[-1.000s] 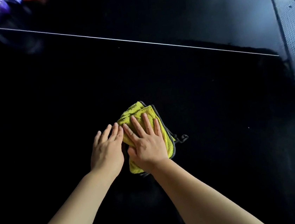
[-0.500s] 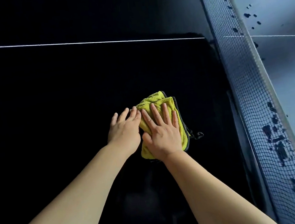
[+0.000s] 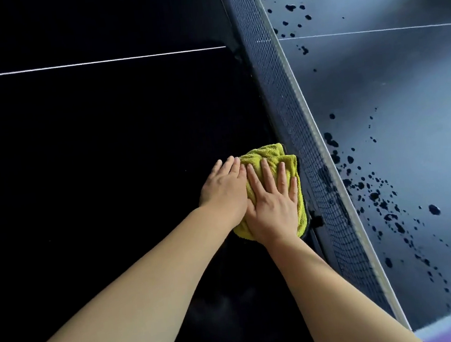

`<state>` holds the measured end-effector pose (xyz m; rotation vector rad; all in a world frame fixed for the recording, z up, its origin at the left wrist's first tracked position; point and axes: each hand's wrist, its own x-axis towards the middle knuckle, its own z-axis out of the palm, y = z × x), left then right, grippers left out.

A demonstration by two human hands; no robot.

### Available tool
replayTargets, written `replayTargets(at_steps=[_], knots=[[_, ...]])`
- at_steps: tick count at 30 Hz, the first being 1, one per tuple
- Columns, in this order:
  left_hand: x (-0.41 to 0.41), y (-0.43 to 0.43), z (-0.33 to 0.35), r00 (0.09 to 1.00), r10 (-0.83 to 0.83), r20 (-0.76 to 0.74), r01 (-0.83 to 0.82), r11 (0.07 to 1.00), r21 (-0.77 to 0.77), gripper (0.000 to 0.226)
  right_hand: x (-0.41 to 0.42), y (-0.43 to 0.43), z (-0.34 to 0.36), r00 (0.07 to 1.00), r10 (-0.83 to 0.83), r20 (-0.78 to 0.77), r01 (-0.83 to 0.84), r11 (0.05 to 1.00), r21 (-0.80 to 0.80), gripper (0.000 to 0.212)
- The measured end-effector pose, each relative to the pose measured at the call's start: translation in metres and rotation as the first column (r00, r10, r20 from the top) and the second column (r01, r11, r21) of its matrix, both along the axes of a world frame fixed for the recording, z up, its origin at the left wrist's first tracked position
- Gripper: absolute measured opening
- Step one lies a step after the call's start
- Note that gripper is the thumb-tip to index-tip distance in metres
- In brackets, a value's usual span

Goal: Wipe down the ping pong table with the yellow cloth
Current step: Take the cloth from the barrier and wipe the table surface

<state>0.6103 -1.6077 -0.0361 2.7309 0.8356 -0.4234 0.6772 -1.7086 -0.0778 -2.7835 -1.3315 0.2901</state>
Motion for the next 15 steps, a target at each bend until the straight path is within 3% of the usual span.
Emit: replayTargets(at_steps=[9,15], knots=[[-0.051,-0.021,-0.001,0.976,-0.191,-0.107,0.201,0.975,0.093,0.057,-0.054,-0.031,0.010,0.992,-0.105,-0.066,0.100,0.992,-0.075,0.079],[-0.132,-0.008,0.004,0.967,-0.200,-0.156,0.221,0.966,0.133,0.057,-0.135,-0.014,0.017,0.994,-0.078,-0.075,0.068,0.990,-0.126,0.075]])
